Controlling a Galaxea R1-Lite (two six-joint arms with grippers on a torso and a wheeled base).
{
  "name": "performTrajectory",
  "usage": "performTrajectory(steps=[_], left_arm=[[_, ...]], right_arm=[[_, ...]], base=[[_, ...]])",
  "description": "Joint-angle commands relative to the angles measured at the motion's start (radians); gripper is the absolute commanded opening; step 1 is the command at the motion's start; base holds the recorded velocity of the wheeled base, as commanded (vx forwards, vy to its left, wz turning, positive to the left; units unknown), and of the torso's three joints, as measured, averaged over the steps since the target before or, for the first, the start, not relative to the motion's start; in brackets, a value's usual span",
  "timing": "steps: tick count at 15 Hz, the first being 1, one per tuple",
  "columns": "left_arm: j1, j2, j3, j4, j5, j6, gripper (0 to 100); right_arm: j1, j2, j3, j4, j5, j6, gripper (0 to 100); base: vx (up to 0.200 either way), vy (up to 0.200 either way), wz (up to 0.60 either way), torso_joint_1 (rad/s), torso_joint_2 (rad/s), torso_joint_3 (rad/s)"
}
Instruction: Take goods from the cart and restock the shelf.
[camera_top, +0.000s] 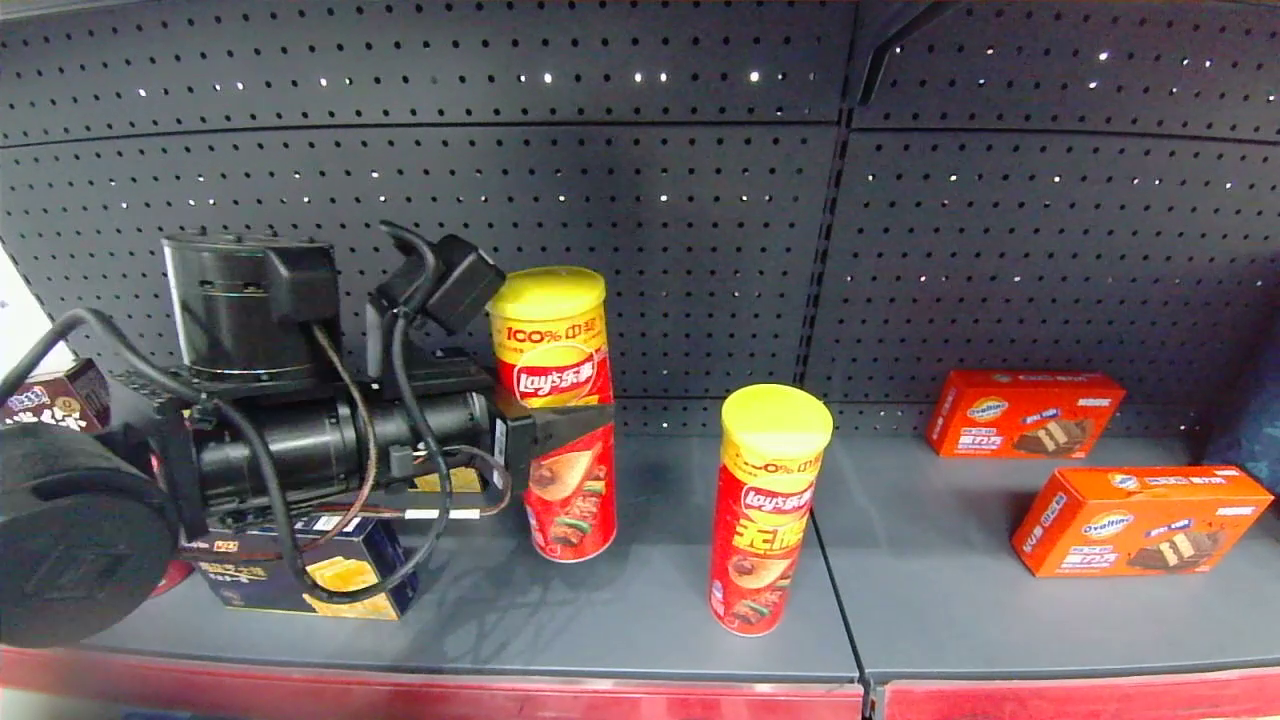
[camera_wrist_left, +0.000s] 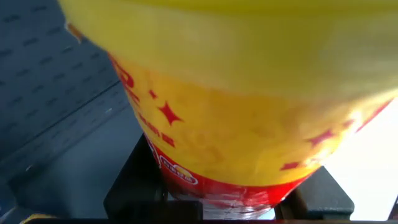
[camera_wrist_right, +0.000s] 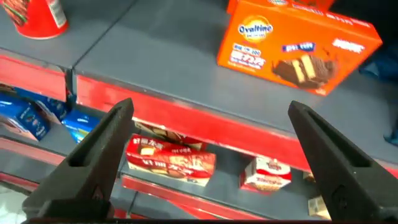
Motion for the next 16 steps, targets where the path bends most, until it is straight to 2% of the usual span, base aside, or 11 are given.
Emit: performTrajectory(steps=[1, 6, 9, 11, 12, 13, 16], left_arm=[[-0.001, 0.106, -0.056, -0.026, -0.032, 0.003, 0], [-0.031, 0.218, -0.158, -0.032, -0.033, 0.004, 0], [-0.023, 0.278, -0.205, -0.034, -0.036, 0.010, 0], [-0.020, 0.327, -0.239, -0.034, -0.087, 0.032, 0], [-0.020, 0.361, -0.251, -0.058, -0.116, 0.059, 0], [-0.020, 0.391, -0.263, -0.103, -0.125, 0.072, 0], [-0.031, 0.454, -0.319, -0.136, -0.124, 0.070, 0]], right_arm=[[-0.003, -0.072, -0.002, 0.035, -0.003, -0.001, 100], [-0.043, -0.077, -0.002, 0.051, -0.002, -0.001, 100], [-0.043, -0.065, -0.006, 0.051, -0.002, 0.001, 100], [-0.048, -0.063, -0.009, 0.051, -0.003, 0.001, 100], [-0.054, -0.063, -0.010, 0.051, -0.003, 0.001, 100], [-0.065, -0.066, -0.009, 0.051, -0.003, 0.001, 100], [-0.078, -0.069, -0.007, 0.051, -0.002, 0.001, 100]], base=[[0.000, 0.000, 0.00, 0.000, 0.00, 0.000], [0.000, 0.000, 0.00, 0.000, 0.00, 0.000], [0.000, 0.000, 0.00, 0.000, 0.00, 0.000], [0.000, 0.000, 0.00, 0.000, 0.00, 0.000], [0.000, 0.000, 0.00, 0.000, 0.00, 0.000], [0.000, 0.000, 0.00, 0.000, 0.00, 0.000], [0.000, 0.000, 0.00, 0.000, 0.00, 0.000]])
